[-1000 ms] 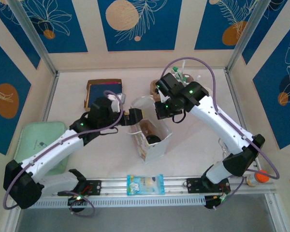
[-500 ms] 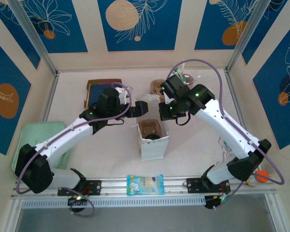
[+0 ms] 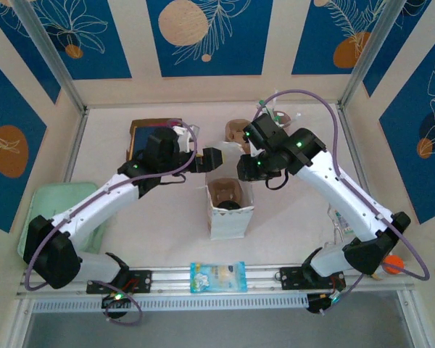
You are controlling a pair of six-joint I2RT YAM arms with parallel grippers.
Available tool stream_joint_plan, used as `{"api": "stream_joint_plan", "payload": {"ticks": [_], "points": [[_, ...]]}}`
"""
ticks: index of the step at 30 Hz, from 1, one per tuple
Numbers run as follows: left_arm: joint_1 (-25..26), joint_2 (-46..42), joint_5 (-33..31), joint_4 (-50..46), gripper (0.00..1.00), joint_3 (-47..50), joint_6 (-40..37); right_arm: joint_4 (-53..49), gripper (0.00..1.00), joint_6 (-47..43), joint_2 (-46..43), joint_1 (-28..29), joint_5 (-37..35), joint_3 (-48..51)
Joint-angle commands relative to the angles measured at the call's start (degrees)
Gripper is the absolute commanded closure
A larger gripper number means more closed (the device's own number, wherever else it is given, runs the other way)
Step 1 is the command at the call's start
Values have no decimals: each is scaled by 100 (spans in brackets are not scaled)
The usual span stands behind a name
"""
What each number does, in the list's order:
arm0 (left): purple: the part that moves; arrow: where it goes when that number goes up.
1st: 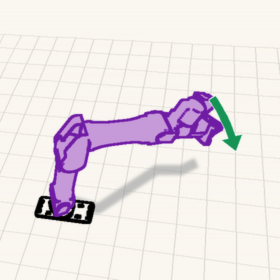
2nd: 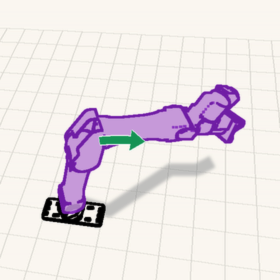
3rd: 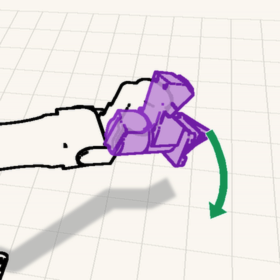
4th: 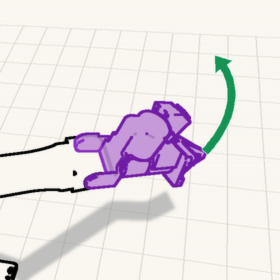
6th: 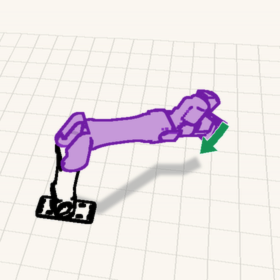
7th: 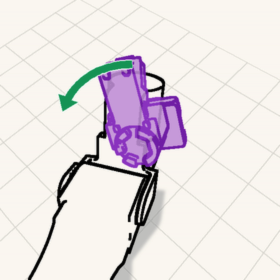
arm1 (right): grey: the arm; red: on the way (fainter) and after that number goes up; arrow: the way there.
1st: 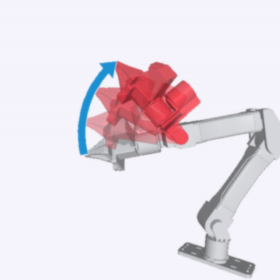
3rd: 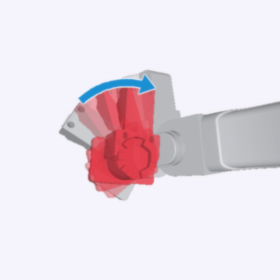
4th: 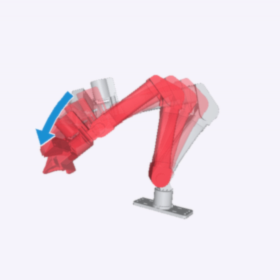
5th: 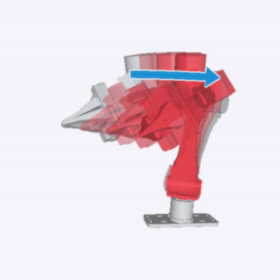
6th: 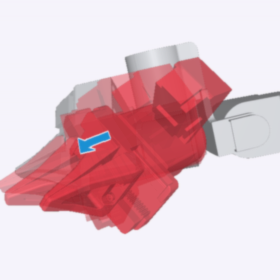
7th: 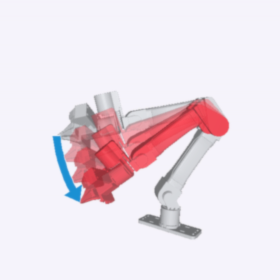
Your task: Pack the takeout coffee
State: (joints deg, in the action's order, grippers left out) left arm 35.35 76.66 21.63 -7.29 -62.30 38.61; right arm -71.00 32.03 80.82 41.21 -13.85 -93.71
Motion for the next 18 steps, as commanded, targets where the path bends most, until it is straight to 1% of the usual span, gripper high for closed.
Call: {"api": "stream_joint_plan", "payload": {"ticks": [1, 6, 9, 18], "points": [[-46, -107, 0, -361, 0, -279, -289, -120, 52, 40, -190, 5, -52, 23], [-54, -279, -315, -650, 0, -334, -391, -168, 31, 37, -267, 91, -162, -63], [-48, -382, -500, -879, 0, -401, -521, -186, 24, 14, -319, 133, -269, -135], [-55, -746, -867, -1613, 0, -590, -966, -201, 17, -72, -580, 91, -556, -233]]}}
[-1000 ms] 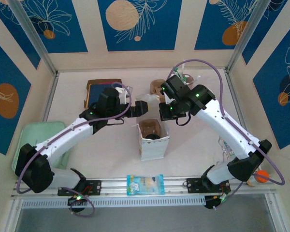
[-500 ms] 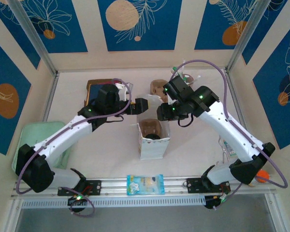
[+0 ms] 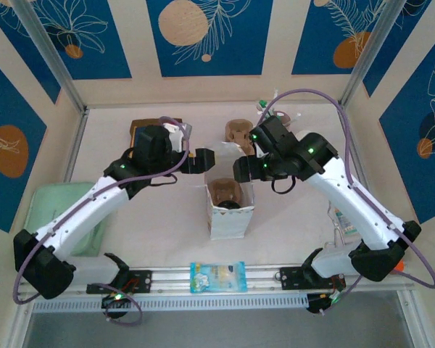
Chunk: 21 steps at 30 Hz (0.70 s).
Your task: Pack the takeout coffee
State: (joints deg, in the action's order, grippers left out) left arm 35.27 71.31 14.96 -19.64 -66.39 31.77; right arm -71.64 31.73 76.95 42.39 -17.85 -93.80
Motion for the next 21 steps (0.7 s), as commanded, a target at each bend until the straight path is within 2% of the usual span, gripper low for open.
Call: {"api": "stream_joint_plan", "payload": {"ticks": [1, 13, 21], "points": [[-46, -252, -242, -428, 0, -181, -309, -140, 17, -37, -209, -48, -174, -232], [-46, -974, -746, -752, 0, 36, -640, -281, 17, -43, -292, -289, -363, -345], [-55, -1444, -1002, -654, 0, 496, -489, -281, 24, -147, -334, -653, -248, -289]]}}
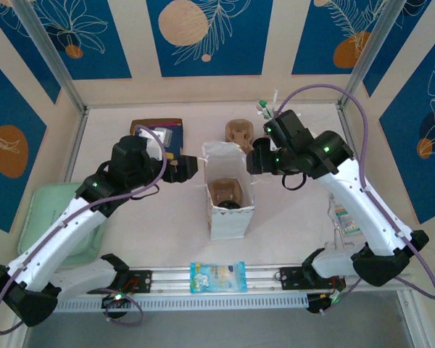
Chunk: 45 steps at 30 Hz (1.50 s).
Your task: Pack the takeout coffee
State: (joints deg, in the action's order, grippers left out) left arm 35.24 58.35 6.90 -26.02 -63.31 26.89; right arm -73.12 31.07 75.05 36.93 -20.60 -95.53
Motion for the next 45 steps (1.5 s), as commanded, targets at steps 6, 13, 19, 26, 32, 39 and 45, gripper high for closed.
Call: {"api": "stream_joint_plan", "payload": {"ticks": [6, 13, 19, 26, 32, 39, 45], "points": [[-97, -411, -320, 26, 0, 437, 47, -73, 27, -168, -188, -427, 172, -76], [-531, -488, 183, 342, 0, 798, 361, 25, 32, -292, -141, -819, 377, -62], [-1239, -699, 1078, 967, 0, 1301, 932, 86, 37, -391, -68, -1223, 525, 13], [-2098, -825, 2050, 1899, 0, 1963, 1784, 226, 38, -451, -33, -1474, 641, 206], [-2312, -634, 2241, 2287, 0, 2376, 2049, 363, 39, -535, 18, -1733, 702, 416], [-2316, -529, 2087, 2275, 0, 2702, 2025, 615, 39, -626, 235, -2085, 807, 556], [-2316, -526, 2079, 2286, 0, 2934, 2055, 826, 47, -673, 628, -2439, 926, 491]]}}
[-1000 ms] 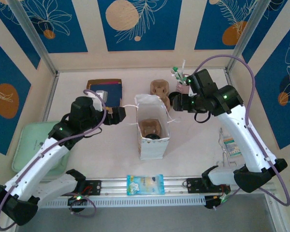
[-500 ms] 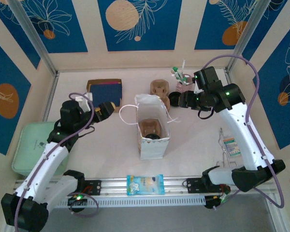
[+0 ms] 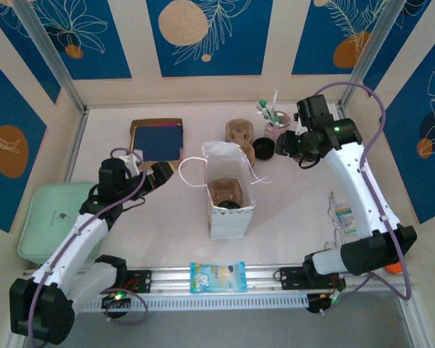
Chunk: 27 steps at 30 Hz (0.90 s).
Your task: Pack the takeout coffee
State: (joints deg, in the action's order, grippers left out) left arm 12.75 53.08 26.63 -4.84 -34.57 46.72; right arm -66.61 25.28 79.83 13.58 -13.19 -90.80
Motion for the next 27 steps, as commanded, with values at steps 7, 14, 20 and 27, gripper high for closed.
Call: {"api": "stream_joint_plan", "payload": {"ticks": [7, 14, 20, 27], "points": [[-64, 16, 105, 210, 0, 190, 84, 368, 52, -94, 651, -506, 213, -319], [-62, 25, 139, 338, 0, 299, 152, 498, 49, 43, 1190, -774, 100, -856], [-64, -42, 136, 253, 0, 328, 85, 535, 46, 126, 1767, -1031, 70, -1354], [-67, -55, 131, 228, 0, 342, 42, 395, 41, 135, 2530, -1153, -14, -2148]]}}
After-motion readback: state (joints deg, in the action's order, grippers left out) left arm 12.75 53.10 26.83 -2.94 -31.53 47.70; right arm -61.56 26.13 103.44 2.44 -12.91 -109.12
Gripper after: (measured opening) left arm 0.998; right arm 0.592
